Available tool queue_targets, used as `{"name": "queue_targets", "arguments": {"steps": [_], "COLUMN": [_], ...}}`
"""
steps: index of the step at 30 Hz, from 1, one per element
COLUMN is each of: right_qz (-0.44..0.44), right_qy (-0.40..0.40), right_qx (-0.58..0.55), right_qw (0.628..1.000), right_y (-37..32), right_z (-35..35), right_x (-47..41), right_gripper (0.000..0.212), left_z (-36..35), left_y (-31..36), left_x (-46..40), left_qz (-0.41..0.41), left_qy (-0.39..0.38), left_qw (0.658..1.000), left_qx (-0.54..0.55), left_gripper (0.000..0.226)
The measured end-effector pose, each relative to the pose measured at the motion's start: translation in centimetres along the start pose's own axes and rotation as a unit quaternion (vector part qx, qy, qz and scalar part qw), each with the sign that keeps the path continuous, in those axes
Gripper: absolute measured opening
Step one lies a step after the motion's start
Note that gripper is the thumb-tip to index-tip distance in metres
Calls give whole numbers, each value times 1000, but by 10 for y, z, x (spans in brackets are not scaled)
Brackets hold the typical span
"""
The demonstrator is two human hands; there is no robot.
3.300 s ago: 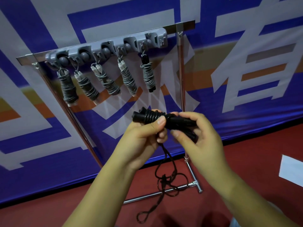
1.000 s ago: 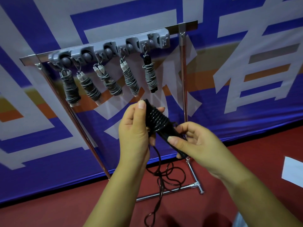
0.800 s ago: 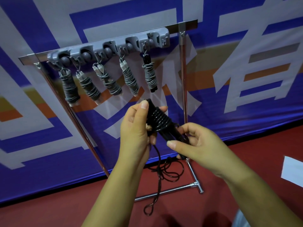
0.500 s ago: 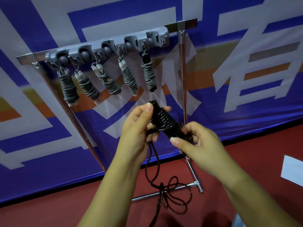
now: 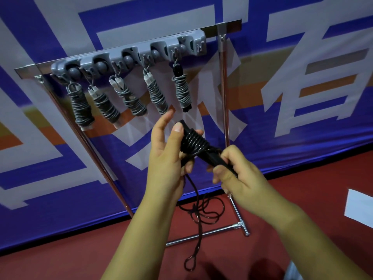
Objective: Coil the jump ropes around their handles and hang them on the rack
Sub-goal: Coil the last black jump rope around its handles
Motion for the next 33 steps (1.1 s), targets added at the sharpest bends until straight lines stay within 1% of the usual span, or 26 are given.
{"name": "queue_targets", "arguments": {"steps": [2, 3, 5, 8, 11, 14, 16, 18, 20, 23, 25, 28, 31, 33], "right_qz": [-5, -6, -3, -6, -28, -47, -61, -73, -73, -67, -72, -85, -83, -87], "right_qy": [-4, -10, -23, -51, -85, -85, -53, 3, 64, 178, 226, 250, 262, 265], "right_qx": [-68, -110, -177, -226, -270, -272, -249, -211, -214, -295, -323, -326, -333, -342], "right_qw": [998, 994, 984, 973, 959, 957, 965, 975, 972, 936, 916, 908, 902, 897], "right_y": [-1, -2, -4, -7, -9, -8, -4, 1, 0, -3, -2, -2, -3, -5], "right_z": [-1, -2, -5, -7, -10, -13, -12, -8, -4, 6, 10, 6, 3, 2], "right_x": [-1, -1, -1, 0, 3, 5, 3, 0, -2, -3, -2, 1, 4, 4], "right_gripper": [25, 25, 34, 39, 50, 54, 43, 26, 17, 20, 22, 18, 15, 19], "left_z": [-2, -3, -5, -5, -5, -4, -3, -1, 1, 4, 5, 6, 2, 2], "left_y": [3, 5, 8, 8, 6, 7, 8, 9, 6, -6, -15, -25, -28, -28], "left_x": [1, 1, 1, 0, 1, 2, 2, 3, 2, 0, 1, 5, 11, 13], "left_qz": [-15, -25, -36, -41, -41, -49, -60, -68, -58, 7, 57, 112, 152, 163], "left_qy": [-18, -23, -20, -16, -28, -27, -13, -1, 4, -2, -18, -51, -97, -115], "left_qw": [999, 999, 997, 996, 997, 996, 995, 994, 994, 998, 997, 992, 984, 980], "left_qx": [-27, -40, -63, -75, -60, -64, -79, -90, -89, -60, -49, -25, 1, 1], "left_gripper": [25, 26, 28, 29, 29, 30, 30, 28, 27, 36, 40, 31, 32, 31]}}
Point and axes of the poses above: each hand's wrist, its own x-axis away from the middle knuckle, its own z-axis out of the back of the hand, y = z × x, the point moved 5 cm from there along -x, towards the middle knuckle, and after that the axes turned 2 degrees about z, right-handed, at the moved point
